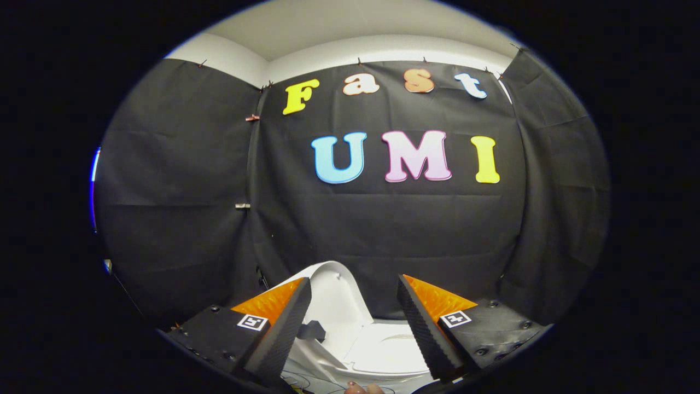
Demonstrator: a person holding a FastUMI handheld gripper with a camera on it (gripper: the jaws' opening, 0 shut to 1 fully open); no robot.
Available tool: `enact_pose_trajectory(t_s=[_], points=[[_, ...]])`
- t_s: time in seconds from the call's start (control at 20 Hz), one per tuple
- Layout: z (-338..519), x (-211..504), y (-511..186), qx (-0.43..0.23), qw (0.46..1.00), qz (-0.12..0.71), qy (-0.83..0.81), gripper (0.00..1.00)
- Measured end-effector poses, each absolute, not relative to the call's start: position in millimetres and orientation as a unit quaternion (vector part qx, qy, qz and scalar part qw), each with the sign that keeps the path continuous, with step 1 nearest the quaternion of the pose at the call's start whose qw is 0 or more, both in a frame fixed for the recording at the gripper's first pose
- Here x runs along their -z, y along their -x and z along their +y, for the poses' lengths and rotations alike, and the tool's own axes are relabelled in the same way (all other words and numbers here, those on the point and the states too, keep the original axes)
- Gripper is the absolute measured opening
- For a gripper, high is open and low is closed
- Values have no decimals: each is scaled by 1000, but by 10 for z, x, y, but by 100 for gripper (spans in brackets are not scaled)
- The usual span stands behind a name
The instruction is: Open the toilet lid.
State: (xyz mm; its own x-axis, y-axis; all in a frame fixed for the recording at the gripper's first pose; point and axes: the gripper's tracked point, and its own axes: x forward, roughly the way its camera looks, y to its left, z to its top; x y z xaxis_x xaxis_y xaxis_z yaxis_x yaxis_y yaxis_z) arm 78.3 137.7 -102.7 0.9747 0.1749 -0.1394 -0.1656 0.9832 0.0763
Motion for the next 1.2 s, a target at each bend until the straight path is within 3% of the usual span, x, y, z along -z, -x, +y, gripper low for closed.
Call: enact_pose_trajectory(t_s=[0.55, 1.2], points=[[686, 493, -442, -39, 998, 24, -36, 98], [468, 236, -271, -36, 998, 7, -60, 98]])
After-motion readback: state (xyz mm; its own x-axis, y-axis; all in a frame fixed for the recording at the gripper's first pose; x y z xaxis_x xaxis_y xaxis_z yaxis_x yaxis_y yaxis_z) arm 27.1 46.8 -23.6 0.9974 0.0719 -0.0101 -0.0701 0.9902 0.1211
